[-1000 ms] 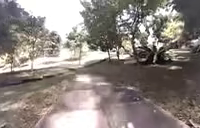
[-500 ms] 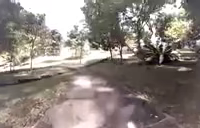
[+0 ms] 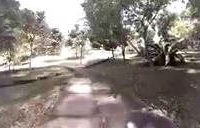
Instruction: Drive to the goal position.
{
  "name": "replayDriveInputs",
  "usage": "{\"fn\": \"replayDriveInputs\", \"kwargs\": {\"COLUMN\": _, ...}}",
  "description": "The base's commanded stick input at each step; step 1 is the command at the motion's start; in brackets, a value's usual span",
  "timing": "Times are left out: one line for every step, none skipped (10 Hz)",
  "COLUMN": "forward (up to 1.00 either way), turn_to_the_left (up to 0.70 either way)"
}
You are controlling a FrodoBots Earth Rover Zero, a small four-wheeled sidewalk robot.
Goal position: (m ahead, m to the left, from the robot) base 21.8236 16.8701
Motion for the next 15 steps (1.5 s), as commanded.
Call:
{"fn": "replayDriveInputs", "kwargs": {"forward": 1.0, "turn_to_the_left": 0.0}}
{"fn": "replayDriveInputs", "kwargs": {"forward": 1.0, "turn_to_the_left": 0.0}}
{"fn": "replayDriveInputs", "kwargs": {"forward": 1.0, "turn_to_the_left": 0.0}}
{"fn": "replayDriveInputs", "kwargs": {"forward": 1.0, "turn_to_the_left": 0.0}}
{"fn": "replayDriveInputs", "kwargs": {"forward": 1.0, "turn_to_the_left": 0.0}}
{"fn": "replayDriveInputs", "kwargs": {"forward": 1.0, "turn_to_the_left": 0.0}}
{"fn": "replayDriveInputs", "kwargs": {"forward": 1.0, "turn_to_the_left": 0.0}}
{"fn": "replayDriveInputs", "kwargs": {"forward": 1.0, "turn_to_the_left": 0.0}}
{"fn": "replayDriveInputs", "kwargs": {"forward": 1.0, "turn_to_the_left": 0.0}}
{"fn": "replayDriveInputs", "kwargs": {"forward": 1.0, "turn_to_the_left": 0.0}}
{"fn": "replayDriveInputs", "kwargs": {"forward": 1.0, "turn_to_the_left": 0.0}}
{"fn": "replayDriveInputs", "kwargs": {"forward": 1.0, "turn_to_the_left": 0.0}}
{"fn": "replayDriveInputs", "kwargs": {"forward": 1.0, "turn_to_the_left": 0.0}}
{"fn": "replayDriveInputs", "kwargs": {"forward": 1.0, "turn_to_the_left": 0.0}}
{"fn": "replayDriveInputs", "kwargs": {"forward": 1.0, "turn_to_the_left": 0.0}}
